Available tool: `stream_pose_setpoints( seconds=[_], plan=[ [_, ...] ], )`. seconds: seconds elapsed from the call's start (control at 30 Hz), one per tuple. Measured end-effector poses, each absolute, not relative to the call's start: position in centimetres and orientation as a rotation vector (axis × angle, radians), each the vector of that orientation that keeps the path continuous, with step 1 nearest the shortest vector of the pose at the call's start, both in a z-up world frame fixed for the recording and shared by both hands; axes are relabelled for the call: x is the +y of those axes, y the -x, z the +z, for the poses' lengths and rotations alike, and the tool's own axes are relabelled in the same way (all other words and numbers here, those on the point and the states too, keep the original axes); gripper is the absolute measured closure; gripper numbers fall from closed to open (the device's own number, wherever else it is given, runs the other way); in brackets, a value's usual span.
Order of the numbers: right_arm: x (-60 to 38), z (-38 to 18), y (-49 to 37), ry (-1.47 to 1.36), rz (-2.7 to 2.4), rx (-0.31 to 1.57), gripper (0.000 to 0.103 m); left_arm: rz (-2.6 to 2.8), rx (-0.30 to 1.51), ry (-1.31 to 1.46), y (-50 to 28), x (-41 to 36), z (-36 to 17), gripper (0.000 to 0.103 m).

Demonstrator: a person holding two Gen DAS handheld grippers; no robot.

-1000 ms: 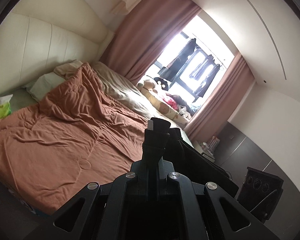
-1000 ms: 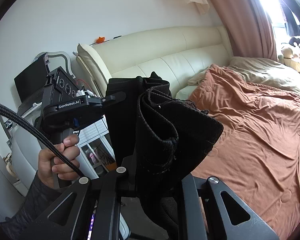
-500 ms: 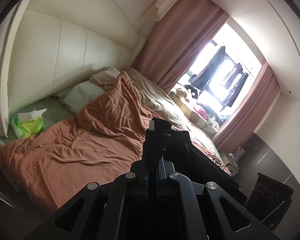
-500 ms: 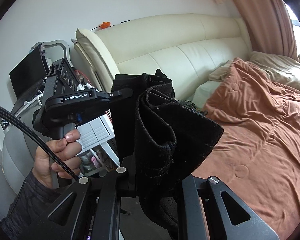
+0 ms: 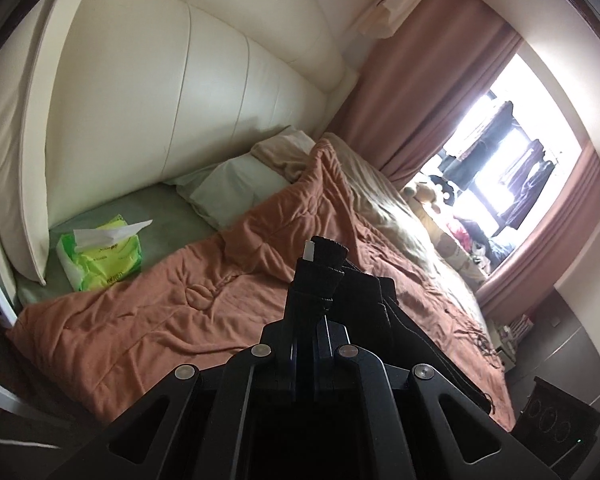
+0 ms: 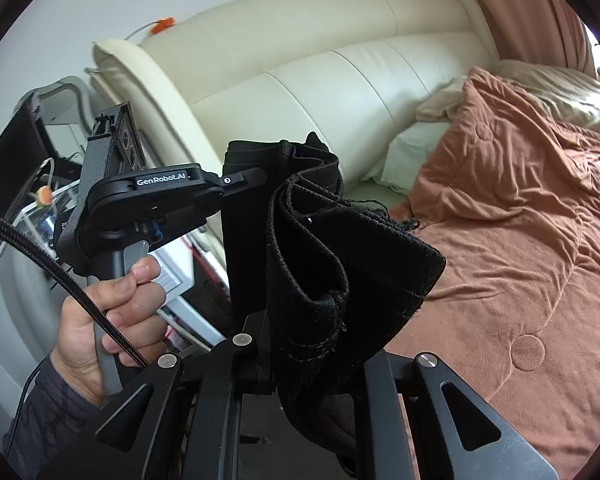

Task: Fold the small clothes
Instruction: 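Carry the lifted tank top with both grippers toward the bed's headboard side, then lower the tank top onto the bed and open both grippers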

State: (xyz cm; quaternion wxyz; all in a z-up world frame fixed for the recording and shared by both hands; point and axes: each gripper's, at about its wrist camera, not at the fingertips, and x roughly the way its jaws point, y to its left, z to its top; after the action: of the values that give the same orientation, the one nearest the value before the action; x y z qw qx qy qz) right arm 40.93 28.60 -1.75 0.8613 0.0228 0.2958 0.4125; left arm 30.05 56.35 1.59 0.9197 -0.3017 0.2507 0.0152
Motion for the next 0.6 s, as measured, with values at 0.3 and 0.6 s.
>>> stream_pose_setpoints(
  seconds=[0.3,0.6],
  plan=[
    [30.7,-4.2,-49.5,-0.073,0.794,0.696,0.093,0.086,0.600,0.655,-38.5,58.6,-4.4,0.099],
    [32.0,-6.9,-55.8,-0.071,0.657,0.765,0.034,0.163,0.748,0.625,-44.4,59.2,-7.9,0.085]
  ],
)
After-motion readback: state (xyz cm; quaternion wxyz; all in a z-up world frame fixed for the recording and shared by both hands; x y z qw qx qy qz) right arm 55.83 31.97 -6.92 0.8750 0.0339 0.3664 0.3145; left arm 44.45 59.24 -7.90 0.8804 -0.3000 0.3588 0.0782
